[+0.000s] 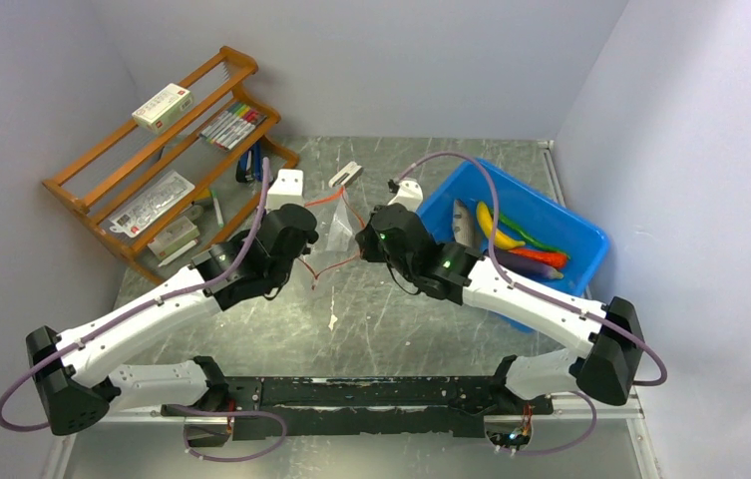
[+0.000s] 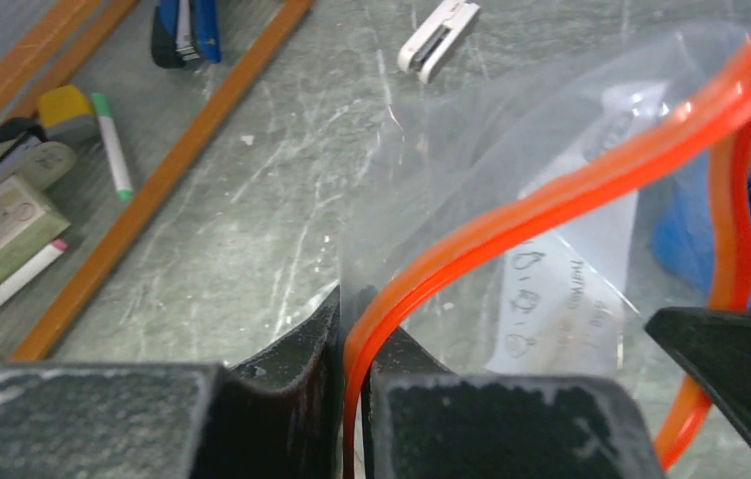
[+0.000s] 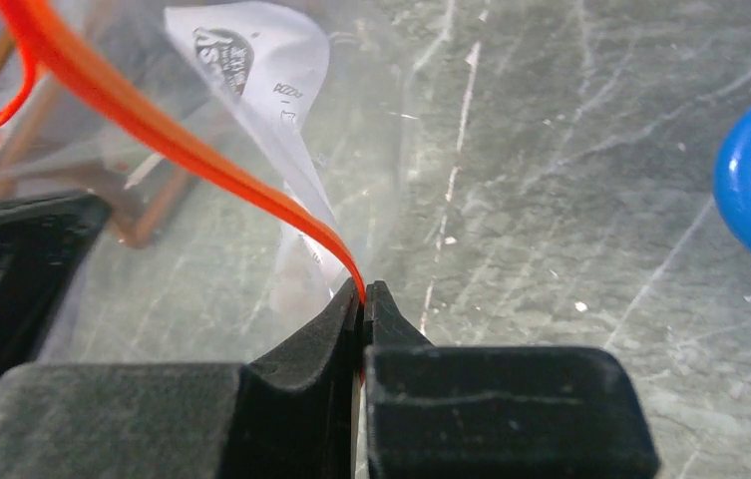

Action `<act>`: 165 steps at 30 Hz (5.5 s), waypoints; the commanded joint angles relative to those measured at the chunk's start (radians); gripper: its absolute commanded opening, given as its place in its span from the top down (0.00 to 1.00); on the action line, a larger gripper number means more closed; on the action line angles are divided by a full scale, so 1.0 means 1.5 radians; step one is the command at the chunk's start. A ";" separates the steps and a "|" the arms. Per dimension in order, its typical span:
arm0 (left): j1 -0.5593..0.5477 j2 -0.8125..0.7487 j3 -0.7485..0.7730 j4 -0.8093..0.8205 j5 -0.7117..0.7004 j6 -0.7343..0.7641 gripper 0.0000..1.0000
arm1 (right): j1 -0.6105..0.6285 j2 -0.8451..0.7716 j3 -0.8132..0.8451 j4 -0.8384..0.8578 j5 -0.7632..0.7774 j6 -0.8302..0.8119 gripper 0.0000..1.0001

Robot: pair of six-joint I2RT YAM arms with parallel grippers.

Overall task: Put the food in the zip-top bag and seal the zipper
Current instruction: Open the zipper of the food storage bag, then pick up the fake fruit from the bin, then place the fake fruit in the zipper food storage bag.

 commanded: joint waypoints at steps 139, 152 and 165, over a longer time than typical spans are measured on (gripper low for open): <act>0.000 -0.029 -0.122 0.048 0.022 0.234 0.93 | -0.399 0.123 0.112 -0.113 0.032 -0.461 0.66; 0.001 -0.105 -0.135 0.089 0.111 0.247 0.93 | -0.257 -0.152 -0.010 0.120 -0.212 -0.330 0.68; 0.002 -0.116 -0.134 0.089 0.110 0.236 0.93 | -0.180 -0.234 -0.224 0.515 -0.338 -0.028 0.70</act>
